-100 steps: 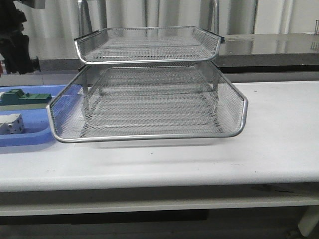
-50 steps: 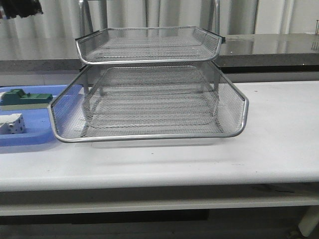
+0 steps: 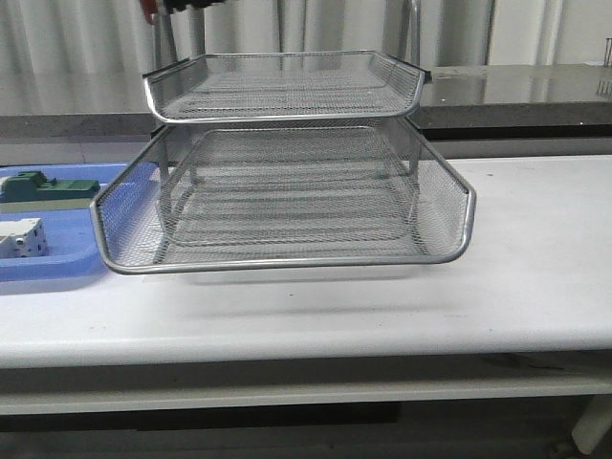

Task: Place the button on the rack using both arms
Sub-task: 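Lift the red push button and carry it over the pulled-out middle tray, then lower the button onto the middle tray mesh and open the left gripper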

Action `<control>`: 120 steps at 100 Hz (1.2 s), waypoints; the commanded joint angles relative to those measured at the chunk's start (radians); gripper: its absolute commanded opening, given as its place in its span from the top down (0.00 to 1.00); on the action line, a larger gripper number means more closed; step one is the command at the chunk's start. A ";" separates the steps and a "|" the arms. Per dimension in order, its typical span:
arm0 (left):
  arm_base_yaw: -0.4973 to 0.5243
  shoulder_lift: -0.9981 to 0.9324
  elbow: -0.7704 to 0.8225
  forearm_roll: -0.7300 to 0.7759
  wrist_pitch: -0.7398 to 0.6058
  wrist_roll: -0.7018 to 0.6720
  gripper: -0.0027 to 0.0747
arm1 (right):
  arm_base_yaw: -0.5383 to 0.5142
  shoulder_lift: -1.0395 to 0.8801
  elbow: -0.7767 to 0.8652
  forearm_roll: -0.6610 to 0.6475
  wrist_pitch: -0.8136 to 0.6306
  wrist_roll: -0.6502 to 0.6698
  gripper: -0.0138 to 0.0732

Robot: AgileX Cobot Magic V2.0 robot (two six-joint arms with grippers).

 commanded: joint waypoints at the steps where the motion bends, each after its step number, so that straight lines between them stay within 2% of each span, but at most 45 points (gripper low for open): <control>1: -0.049 -0.054 -0.024 -0.013 0.010 -0.012 0.96 | -0.006 0.009 -0.029 -0.018 -0.030 -0.002 0.92; 19: -0.113 -0.033 -0.014 -0.013 0.010 -0.012 0.96 | -0.006 0.009 -0.029 -0.018 -0.030 -0.002 0.92; 52: -0.166 0.071 -0.012 -0.033 0.010 -0.012 0.96 | -0.006 0.009 -0.029 -0.018 -0.030 -0.002 0.92; 120: -0.181 0.142 0.072 -0.038 0.010 -0.012 0.96 | -0.006 0.009 -0.029 -0.018 -0.030 -0.002 0.92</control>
